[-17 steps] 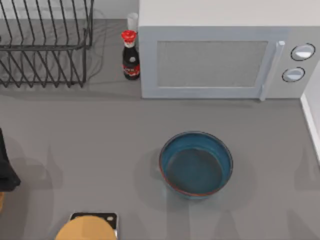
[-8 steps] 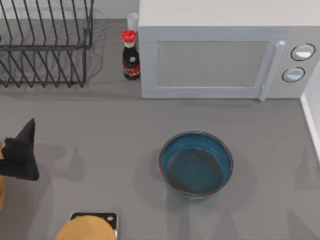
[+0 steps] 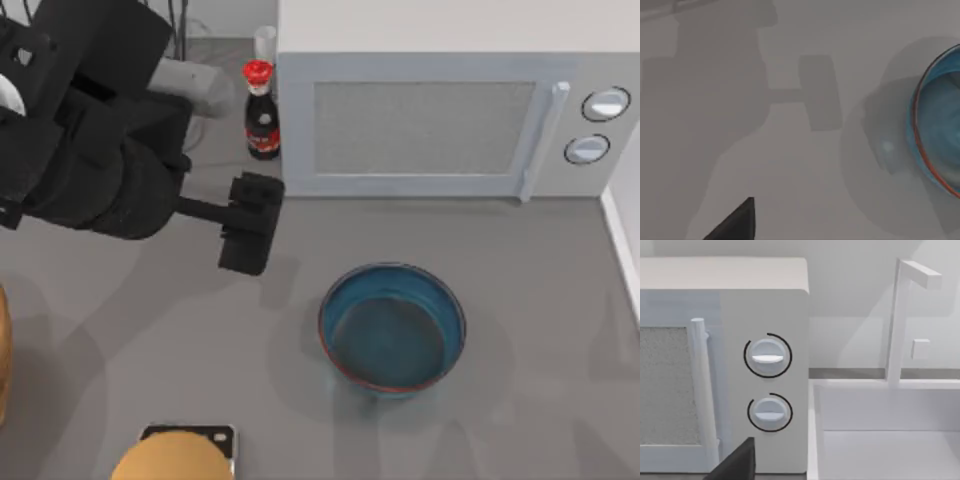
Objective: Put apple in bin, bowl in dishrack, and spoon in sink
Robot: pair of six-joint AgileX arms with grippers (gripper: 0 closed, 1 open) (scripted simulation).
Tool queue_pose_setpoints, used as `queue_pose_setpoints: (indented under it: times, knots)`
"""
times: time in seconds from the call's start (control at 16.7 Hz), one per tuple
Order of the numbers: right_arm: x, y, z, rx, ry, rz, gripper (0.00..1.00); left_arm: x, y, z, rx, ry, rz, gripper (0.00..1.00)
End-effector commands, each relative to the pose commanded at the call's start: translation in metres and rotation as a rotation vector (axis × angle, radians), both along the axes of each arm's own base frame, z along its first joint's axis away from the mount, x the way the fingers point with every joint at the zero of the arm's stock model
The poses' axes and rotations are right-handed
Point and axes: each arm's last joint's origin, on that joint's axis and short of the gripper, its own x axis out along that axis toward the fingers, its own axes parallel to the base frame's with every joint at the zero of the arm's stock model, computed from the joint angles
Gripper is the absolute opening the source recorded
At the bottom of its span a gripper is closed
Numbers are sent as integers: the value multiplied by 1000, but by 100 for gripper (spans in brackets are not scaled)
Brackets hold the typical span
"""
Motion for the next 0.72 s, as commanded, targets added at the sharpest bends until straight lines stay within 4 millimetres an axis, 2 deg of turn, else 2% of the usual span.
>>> queue_pose_setpoints:
  times: [0.18,0.42,0.6,0.72]
  knots:
    - [0,0,0,0,0,0,100,39,-74,-18,128,254,-32,100]
    - [0,0,0,0,0,0,100,62,-162,-50,268,461,1,100]
    - [0,0,0,0,0,0,100,65,-208,-61,313,525,68,100]
    - [0,0,0,0,0,0,100,65,-229,-64,317,541,124,100]
